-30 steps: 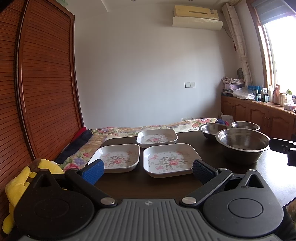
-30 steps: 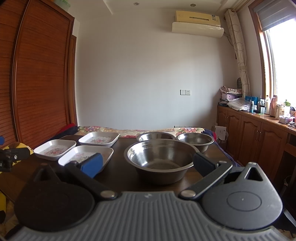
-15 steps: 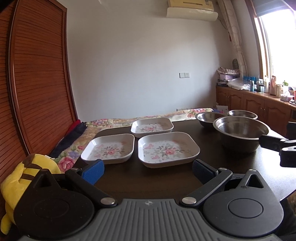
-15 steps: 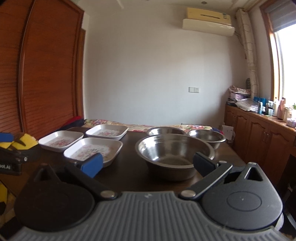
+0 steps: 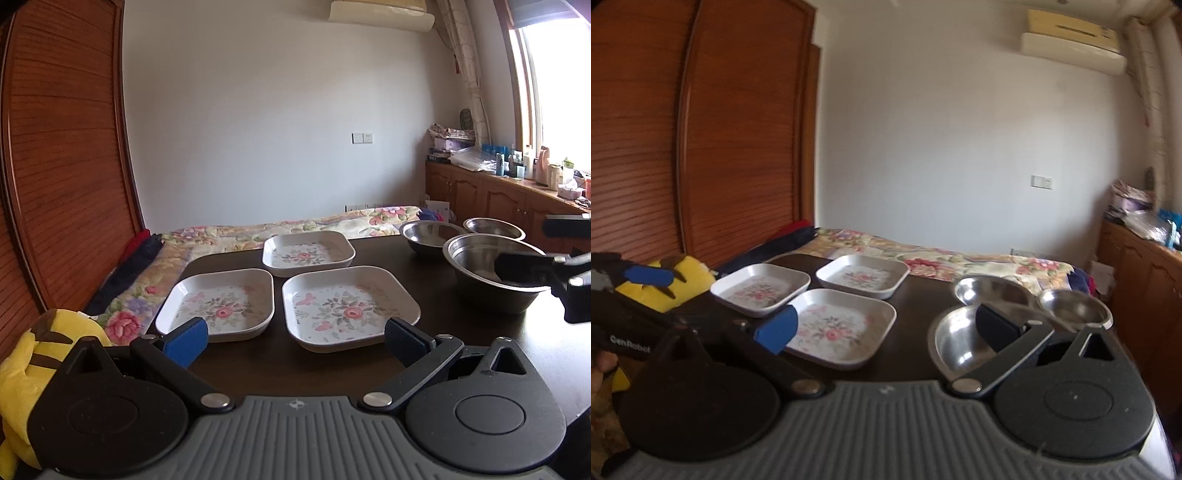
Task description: Organize plates and bowls
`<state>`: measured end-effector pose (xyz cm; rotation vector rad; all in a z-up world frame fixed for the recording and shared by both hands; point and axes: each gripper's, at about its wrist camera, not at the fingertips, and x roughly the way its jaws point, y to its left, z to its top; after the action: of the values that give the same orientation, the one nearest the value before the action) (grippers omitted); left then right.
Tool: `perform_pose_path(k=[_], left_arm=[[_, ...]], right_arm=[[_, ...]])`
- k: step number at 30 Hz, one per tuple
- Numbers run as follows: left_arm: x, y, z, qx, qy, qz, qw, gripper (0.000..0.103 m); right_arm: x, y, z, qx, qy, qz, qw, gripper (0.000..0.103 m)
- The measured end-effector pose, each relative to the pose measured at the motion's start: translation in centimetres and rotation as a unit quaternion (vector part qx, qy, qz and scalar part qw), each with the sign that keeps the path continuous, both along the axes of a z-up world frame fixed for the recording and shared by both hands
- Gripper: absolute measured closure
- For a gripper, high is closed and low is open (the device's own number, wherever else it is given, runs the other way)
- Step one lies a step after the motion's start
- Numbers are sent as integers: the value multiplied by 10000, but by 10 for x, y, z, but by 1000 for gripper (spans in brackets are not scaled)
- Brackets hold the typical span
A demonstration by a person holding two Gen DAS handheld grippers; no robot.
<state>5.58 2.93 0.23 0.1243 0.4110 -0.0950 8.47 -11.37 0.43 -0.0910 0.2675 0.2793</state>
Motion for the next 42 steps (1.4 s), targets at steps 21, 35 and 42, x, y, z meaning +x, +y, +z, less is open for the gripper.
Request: perform_pose_path(k=[21, 35, 42], left_arm=[[57, 15, -6, -322, 537, -15, 9980, 0], [81, 26, -25, -918, 1093, -60, 9897, 23], [87, 26, -30, -958, 1249, -158, 9874, 24]], right_arm=[[104, 5, 16, -586, 1231, 1099, 9845, 15], [185, 23, 0, -917, 2302, 1531, 9566, 39], [204, 28, -11, -1147, 2763, 1544, 9416, 44]])
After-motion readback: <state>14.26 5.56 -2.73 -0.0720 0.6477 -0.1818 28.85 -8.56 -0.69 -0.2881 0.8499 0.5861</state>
